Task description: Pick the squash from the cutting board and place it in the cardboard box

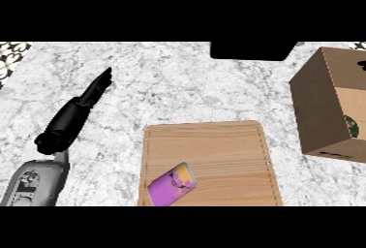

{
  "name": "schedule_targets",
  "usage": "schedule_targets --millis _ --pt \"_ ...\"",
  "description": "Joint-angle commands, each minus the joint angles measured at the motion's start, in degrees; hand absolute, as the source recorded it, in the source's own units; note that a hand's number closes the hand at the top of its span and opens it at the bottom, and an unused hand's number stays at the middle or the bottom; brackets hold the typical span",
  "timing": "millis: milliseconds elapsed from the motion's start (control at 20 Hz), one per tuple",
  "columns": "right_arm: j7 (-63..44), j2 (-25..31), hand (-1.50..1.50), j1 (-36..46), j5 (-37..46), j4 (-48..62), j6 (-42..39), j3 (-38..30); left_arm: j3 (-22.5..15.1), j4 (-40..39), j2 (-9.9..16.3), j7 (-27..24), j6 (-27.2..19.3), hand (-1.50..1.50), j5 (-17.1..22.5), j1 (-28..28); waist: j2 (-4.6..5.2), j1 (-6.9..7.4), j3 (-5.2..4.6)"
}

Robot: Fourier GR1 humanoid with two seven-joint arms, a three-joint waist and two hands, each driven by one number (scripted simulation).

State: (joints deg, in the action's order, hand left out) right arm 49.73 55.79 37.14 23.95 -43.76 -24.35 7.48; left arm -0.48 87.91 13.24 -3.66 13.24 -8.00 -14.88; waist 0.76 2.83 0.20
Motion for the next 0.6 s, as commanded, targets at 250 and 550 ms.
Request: schedule_targets --millis 250,550 --pt "-8.4 -7.0 -1.5 4.4 -25.7 14.5 -23.3 -12.7 0.4 0.4 -0.2 -0.5 -0.2 0.0 0.3 0.6 0.02 0.11 -0.04" --pt "-19.8 -2.5 -1.5 10.4 -33.1 24.2 -27.2 -18.8 -0.6 1.1 -0.2 -1.5 0.5 0.0 -0.1 1.4 0.58 1.23 0.12"
